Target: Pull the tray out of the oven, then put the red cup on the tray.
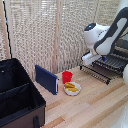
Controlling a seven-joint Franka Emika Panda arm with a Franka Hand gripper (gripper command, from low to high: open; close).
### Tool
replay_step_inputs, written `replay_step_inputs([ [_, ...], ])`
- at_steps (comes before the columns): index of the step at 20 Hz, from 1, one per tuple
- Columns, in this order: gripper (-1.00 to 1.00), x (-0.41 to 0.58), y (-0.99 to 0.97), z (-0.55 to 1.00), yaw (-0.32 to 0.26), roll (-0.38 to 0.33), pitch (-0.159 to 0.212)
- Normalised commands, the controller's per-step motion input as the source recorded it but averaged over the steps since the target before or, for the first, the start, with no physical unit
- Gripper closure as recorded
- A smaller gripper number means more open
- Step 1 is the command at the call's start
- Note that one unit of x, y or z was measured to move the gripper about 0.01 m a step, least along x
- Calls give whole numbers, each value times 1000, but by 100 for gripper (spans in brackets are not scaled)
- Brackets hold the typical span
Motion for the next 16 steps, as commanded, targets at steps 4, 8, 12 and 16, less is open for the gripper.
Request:
replay_step_inputs([
  [4,-100,266,147,263,-204,204,0],
  [8,-100,358,56,424,-173,142,0],
  [12,-100,372,51,434,-167,144,0],
  [16,-100,370,92,362,-168,170,0],
])
